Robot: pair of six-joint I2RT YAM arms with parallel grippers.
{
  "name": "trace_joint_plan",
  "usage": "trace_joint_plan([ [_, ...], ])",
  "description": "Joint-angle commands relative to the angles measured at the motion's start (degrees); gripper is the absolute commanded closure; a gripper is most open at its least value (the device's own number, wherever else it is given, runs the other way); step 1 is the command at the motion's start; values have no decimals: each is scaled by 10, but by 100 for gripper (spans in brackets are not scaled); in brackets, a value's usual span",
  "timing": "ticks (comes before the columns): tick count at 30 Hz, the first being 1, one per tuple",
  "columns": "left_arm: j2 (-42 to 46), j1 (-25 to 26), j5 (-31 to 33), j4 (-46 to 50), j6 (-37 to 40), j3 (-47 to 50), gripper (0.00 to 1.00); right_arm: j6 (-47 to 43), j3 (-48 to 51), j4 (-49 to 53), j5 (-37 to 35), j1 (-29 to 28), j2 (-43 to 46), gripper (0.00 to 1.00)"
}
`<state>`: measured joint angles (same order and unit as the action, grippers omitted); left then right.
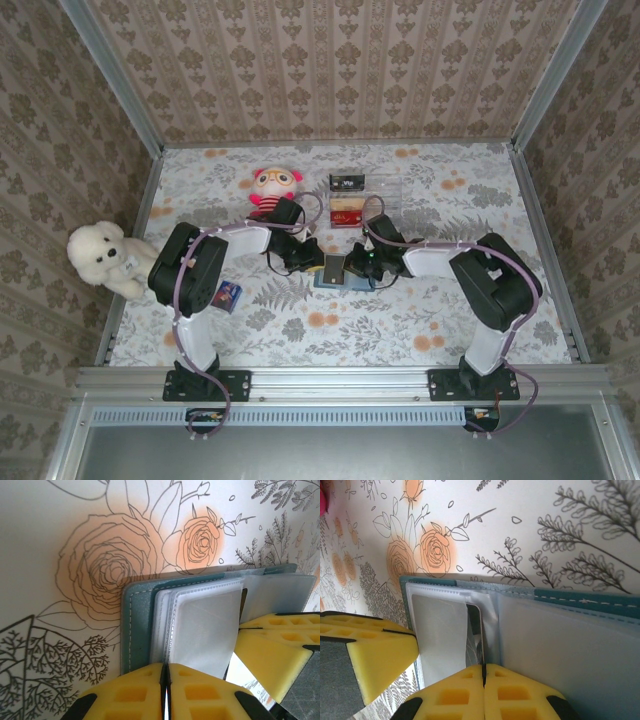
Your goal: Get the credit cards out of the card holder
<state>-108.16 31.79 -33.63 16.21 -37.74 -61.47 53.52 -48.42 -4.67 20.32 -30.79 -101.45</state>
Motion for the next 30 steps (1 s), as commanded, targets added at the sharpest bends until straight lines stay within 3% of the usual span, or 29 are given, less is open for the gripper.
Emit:
trace_joint_plan([
  [1, 8, 0, 5, 15, 10, 15, 87, -19, 17, 19, 3, 4, 33, 94],
  [9, 10, -1, 3, 17, 15, 11, 88, -28, 20, 42, 0, 6, 38, 92],
  [15, 9, -1, 4, 19, 17, 9, 89, -15, 7, 40, 10, 6, 13, 73],
  [17, 8, -1, 4, 20, 17, 10, 89, -13, 4, 37, 16, 6, 3, 71],
  [22, 4, -1, 1, 19, 18, 11, 89, -8, -2, 19, 41, 6, -16, 71],
  [30, 4, -1, -1, 22, 20, 7, 90, -5, 1, 9, 42, 5, -16, 80],
])
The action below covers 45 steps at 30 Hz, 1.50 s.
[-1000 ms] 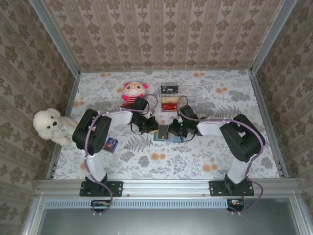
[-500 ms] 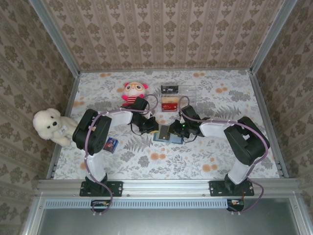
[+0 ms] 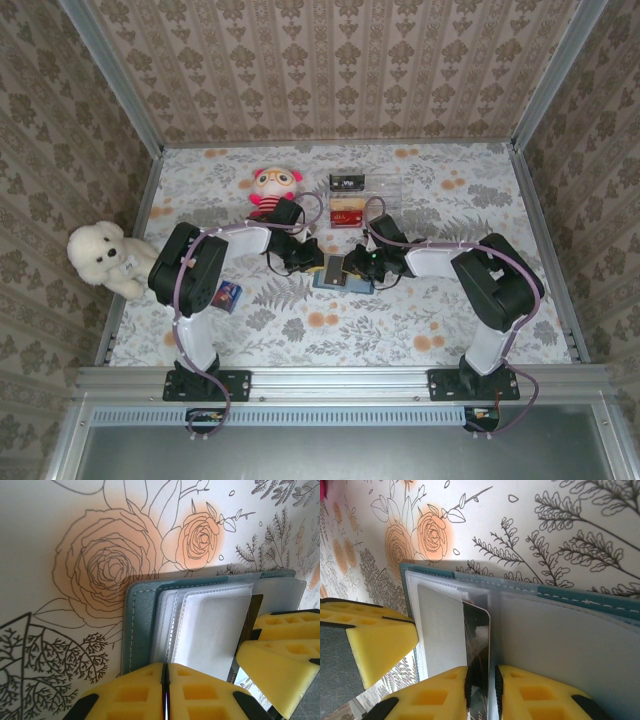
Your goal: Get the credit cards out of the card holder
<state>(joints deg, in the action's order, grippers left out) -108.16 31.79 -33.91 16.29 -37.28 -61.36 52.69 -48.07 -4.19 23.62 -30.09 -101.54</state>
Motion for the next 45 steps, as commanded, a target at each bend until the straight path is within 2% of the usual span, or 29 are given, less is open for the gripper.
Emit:
trace_joint_plan([
  [1, 5, -1, 2, 22, 17, 7, 89, 3, -4, 4, 8, -1, -16, 81],
  [7, 17, -1, 11, 37, 26, -3, 89, 7, 1, 3, -1, 2, -5, 88],
  [13, 49, -2, 51, 46, 36, -1, 90, -5, 5, 26, -8, 7, 13, 89],
  [19, 61, 2, 14, -9, 31, 13, 90, -4, 11, 32, -9, 9, 18, 90],
  [26, 23, 23, 9, -3, 33, -17, 90, -2, 9, 26, -7, 9, 15, 92],
  [37, -16, 11, 30, 40, 41, -18, 92, -17, 12, 46, -19, 13, 29, 94],
  [45, -22, 11, 27, 41, 41, -11, 92, -1, 55, -31, -4, 25, 59, 96],
])
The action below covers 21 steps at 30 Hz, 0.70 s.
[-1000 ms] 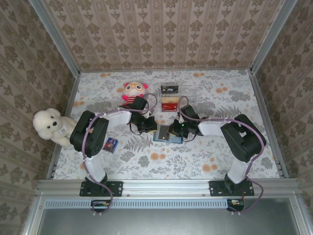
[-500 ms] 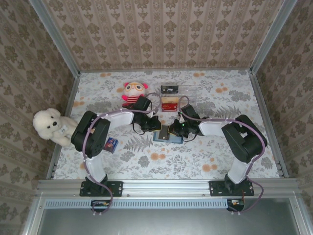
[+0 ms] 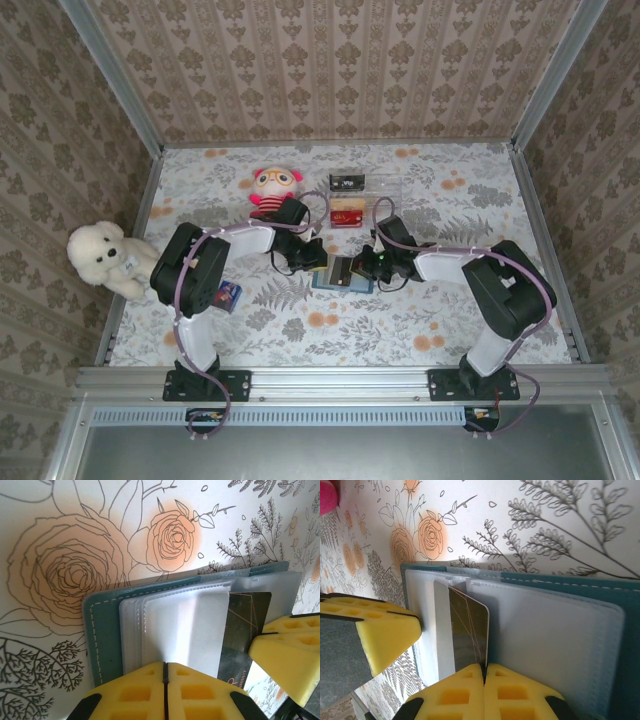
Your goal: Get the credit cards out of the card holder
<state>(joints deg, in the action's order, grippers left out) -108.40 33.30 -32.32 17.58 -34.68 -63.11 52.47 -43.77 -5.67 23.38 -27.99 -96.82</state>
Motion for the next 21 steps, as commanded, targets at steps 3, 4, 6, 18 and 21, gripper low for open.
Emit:
trace_joint_plan([
  [3, -20, -4, 11, 27, 16, 4, 92, 4, 17, -25, 3, 6, 14, 97],
  [4, -20, -4, 10, 27, 16, 4, 92, 6, 22, -31, 4, 6, 18, 98],
  [6, -18, -4, 9, 26, 16, 4, 92, 9, 36, -53, 7, 11, 29, 100],
  [18, 9, -5, -34, -1, 21, 9, 81, 6, 119, -150, 29, 39, 113, 100],
  [21, 27, -6, -42, -10, 18, 9, 77, 15, 145, -184, 37, 51, 127, 100],
])
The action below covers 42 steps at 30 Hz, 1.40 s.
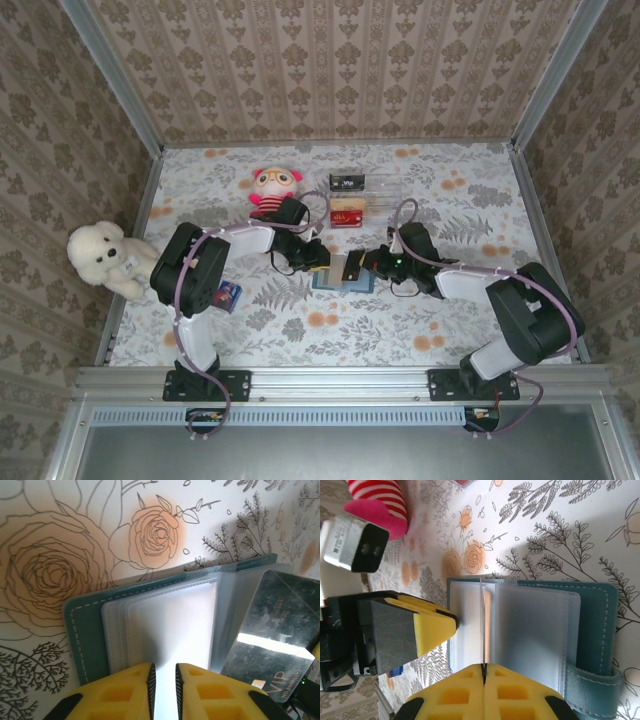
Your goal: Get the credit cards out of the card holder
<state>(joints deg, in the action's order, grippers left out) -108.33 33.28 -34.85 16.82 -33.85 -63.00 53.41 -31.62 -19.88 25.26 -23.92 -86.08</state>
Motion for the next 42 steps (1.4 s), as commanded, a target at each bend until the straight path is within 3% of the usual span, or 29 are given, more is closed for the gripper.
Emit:
trace_joint_plan([
  [1, 32, -7, -34, -13, 3, 12, 76, 9, 28, -50, 20, 14, 23, 100],
  [13, 136, -26, -102, -185, -127, 99, 43, 85, 37, -171, 45, 28, 41, 100],
  [17, 181, -40, -109, -243, -171, 139, 31, 146, 39, -265, 60, 28, 21, 100],
  [22, 211, -42, -128, -317, -235, 169, 26, 227, 38, -402, 63, 26, -24, 100],
  [27, 221, -42, -145, -382, -283, 178, 30, 272, 26, -471, 67, 17, -58, 100],
  [42, 213, -35, -161, -439, -317, 174, 70, 283, 14, -470, 65, 3, -54, 100],
])
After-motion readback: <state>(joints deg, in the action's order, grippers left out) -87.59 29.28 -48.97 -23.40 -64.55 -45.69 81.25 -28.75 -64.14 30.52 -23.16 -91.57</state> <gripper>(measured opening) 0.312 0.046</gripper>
